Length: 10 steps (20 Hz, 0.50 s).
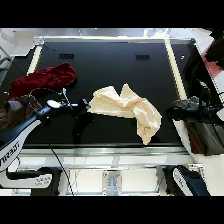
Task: Fold the shirts.
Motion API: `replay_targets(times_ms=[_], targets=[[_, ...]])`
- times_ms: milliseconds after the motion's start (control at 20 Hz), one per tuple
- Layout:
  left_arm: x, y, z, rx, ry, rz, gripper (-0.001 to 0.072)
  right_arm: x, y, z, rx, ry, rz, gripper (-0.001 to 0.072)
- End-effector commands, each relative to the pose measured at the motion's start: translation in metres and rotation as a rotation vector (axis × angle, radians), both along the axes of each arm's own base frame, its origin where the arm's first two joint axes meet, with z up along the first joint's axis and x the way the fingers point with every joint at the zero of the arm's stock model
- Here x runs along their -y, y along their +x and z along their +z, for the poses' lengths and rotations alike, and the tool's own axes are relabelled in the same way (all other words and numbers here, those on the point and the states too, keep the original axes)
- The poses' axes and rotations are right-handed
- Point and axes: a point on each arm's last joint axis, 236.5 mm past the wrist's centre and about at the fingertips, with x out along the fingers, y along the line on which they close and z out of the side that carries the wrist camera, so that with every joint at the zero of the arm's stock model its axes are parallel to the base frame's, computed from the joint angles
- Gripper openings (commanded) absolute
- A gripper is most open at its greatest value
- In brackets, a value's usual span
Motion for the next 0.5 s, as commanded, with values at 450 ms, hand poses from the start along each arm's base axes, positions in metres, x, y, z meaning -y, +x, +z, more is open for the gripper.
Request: replay_targets(times_ms=[450], targets=[[0.001, -0.009, 0.011, 0.014, -0.025, -0.074, 0.0347, 0.021, -0.029, -0.056, -0.107, -0.073, -0.076, 0.0433]])
